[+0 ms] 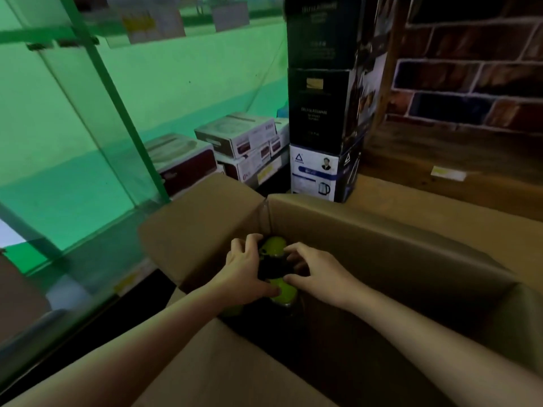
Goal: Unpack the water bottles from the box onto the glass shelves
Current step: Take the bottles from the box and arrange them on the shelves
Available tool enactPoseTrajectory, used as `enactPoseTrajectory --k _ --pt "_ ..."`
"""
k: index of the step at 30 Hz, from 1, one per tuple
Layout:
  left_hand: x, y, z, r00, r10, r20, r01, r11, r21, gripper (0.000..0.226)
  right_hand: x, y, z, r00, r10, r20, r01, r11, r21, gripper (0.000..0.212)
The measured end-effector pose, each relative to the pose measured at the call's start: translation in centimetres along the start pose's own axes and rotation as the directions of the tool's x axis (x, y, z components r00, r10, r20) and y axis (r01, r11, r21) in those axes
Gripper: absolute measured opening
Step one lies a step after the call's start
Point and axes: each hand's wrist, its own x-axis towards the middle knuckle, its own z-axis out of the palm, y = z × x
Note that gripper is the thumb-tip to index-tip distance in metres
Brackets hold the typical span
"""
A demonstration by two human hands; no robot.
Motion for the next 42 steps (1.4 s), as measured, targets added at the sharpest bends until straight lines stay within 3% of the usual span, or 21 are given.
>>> enactPoseTrajectory --k 4,9,13,19,24,28,33,38,42 --pt "0.5 -0.9 0.7 0.999 -0.014 0.03 0.014 1.0 0.004 0.103 0.6 1.7 1.4 0.996 0.01 0.086 -0.006 0.999 -0.051 0.062" --pt "0.8 -1.9 1.1 1.0 -0.005 -0.022 0.003 0.997 -0.075 0.097 1.5 2.4 3.3 0.982 0.024 0.188 0.028 0.962 -0.272 0.082" --pt "0.9 -2.2 1.0 1.0 -0.012 0.019 0.013 0.996 -0.09 0.093 2.2 3.0 4.9 0.968 0.061 0.242 0.031 0.933 -0.358 0.08" --pt "0.7 -2.4 0.9 0.996 -0.023 0.087 0.03 0.996 -0.085 0.099 2.2 2.8 4.6 0.997 0.008 0.072 0.017 0.94 -0.341 0.07" --pt "0.1 -1.7 -0.2 0.993 -0.004 0.12 0.038 0.959 -0.282 0.116 0.9 -0.5 0.9 0.981 -0.091 -0.173 0.058 0.981 -0.186 0.061" --pt "-1.4 0.2 -2.7 0.987 0.151 -0.054 -0.159 0.881 -0.445 0.113 -0.8 -5.6 -2.2 0.912 -0.239 -0.333 0.219 0.971 -0.098 0.061" --pt "-5.9 1.9 -8.8 0.899 0.304 -0.314 -0.421 0.793 -0.439 0.099 -2.6 -13.5 -4.1 0.835 -0.346 -0.428 0.38 0.925 -0.006 0.065" --pt "-12.7 1.6 -14.9 0.798 0.275 -0.536 -0.522 0.759 -0.388 0.074 -4.3 -22.4 -4.8 0.778 -0.425 -0.463 0.475 0.88 -0.009 0.065" --pt "-19.3 -0.1 -21.3 0.739 0.218 -0.637 -0.519 0.787 -0.333 0.071 -5.8 -31.3 -4.2 0.7 -0.527 -0.482 0.596 0.803 -0.012 0.069"
